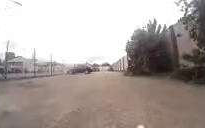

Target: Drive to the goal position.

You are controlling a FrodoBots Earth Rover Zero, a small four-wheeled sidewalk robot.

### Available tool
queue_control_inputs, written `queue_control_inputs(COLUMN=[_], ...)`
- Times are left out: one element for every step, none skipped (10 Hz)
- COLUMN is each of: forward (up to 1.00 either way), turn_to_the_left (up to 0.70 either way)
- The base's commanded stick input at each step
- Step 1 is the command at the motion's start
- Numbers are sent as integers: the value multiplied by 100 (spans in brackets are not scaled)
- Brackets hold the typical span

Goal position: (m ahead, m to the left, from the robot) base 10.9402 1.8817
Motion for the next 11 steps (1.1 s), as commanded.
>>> queue_control_inputs(forward=[70,70,70,70,70,70,70,70,70,70,70], turn_to_the_left=[0,0,0,0,0,0,0,0,0,0,0])
